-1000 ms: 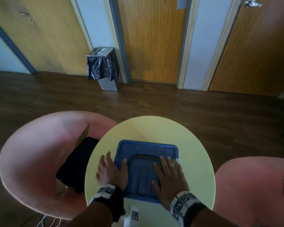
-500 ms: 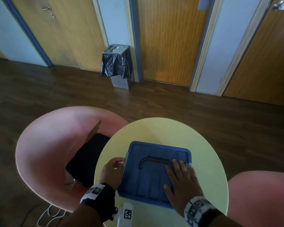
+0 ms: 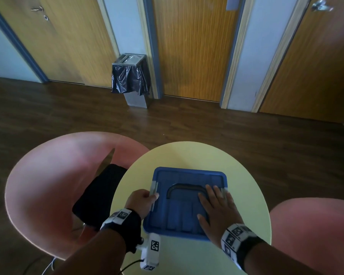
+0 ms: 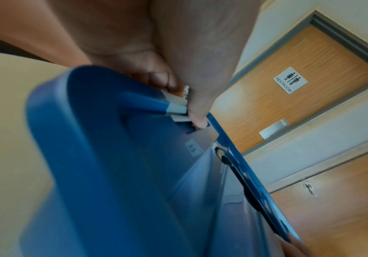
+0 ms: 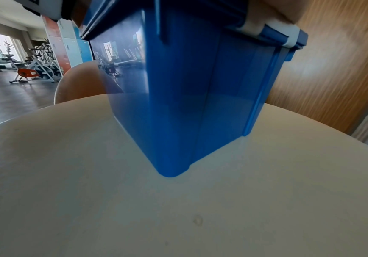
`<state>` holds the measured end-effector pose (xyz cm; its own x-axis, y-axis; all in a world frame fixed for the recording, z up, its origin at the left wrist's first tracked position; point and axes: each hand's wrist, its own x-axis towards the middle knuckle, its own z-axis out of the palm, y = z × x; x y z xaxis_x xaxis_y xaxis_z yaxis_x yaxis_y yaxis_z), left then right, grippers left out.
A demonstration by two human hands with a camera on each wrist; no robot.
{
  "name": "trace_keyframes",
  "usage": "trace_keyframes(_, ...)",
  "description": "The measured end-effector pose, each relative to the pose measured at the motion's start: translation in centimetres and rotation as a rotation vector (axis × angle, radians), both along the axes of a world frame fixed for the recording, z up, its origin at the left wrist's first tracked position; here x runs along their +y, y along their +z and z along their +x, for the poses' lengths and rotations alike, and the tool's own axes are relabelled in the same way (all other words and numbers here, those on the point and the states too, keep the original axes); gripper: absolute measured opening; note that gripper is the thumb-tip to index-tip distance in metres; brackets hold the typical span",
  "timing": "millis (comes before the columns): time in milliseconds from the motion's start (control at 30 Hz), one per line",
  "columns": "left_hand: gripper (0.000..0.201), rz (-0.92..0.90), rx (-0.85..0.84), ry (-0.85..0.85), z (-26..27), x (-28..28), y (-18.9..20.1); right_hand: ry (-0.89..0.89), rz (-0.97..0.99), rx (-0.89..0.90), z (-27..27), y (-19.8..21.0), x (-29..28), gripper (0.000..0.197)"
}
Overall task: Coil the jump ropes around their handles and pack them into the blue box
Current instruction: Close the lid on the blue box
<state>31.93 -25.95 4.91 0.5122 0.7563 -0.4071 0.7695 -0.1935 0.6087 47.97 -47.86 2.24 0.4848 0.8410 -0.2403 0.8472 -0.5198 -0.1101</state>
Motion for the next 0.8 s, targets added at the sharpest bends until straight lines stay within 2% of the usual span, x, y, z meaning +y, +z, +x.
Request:
trace_keyframes(167, 0.036, 0.048, 0.064, -0.047, 0.7, 0.1, 0.2, -0.001, -0.052, 0.005, 0.2, 0.0, 0.4, 0.065)
trace_keyframes(267, 0.031, 0.066, 0.100, -0.156, -0.2, -0.8, 0.5, 0.006, 0.033, -0.038, 0.0, 0.6, -0.2, 0.080)
trace_keyframes(367, 0.057, 0.253, 0.059, -0.286, -3.6, -2.5, 0.7, -0.015, 0.126, 0.096, -1.3, 0.9, -3.4, 0.088)
trace_keyframes(433, 0.060, 0.351, 0.003, -0.431, -6.5, -3.7, 0.7, -0.002, 0.218, 0.028, -3.0, 0.0, -6.7, 0.084)
trace_keyframes(467, 0.061, 0.369, -0.007, -0.501, -8.0, -4.1, 0.4, -0.033, 0.203, 0.041, -3.8, -0.7, -8.3, 0.080)
trace_keyframes(533, 0.071, 0.407, 0.064, -0.634, -10.6, -5.0, -0.4, -0.064, 0.169, 0.053, -5.0, -2.0, -10.6, 0.069)
trace_keyframes(600, 0.085, 0.352, 0.128, -0.708, -12.1, -5.5, -0.9, -0.016, 0.090, -0.016, -5.3, -3.0, -11.0, 0.057)
trace_keyframes(667, 0.098, 0.285, 0.164, -0.702, -12.2, -6.5, -1.0, 0.007, 0.041, -0.040, -4.9, -3.3, -11.1, 0.056)
trace_keyframes(733, 0.103, 0.315, 0.143, -0.689, -12.2, -6.6, -1.5, -0.044, -0.035, -0.008, -5.0, -3.1, -10.9, 0.077)
trace_keyframes(800, 0.099, 0.358, 0.174, -0.703, -12.2, -6.5, -2.9, -0.087, -0.051, -0.023, -5.3, -3.0, -10.1, 0.113)
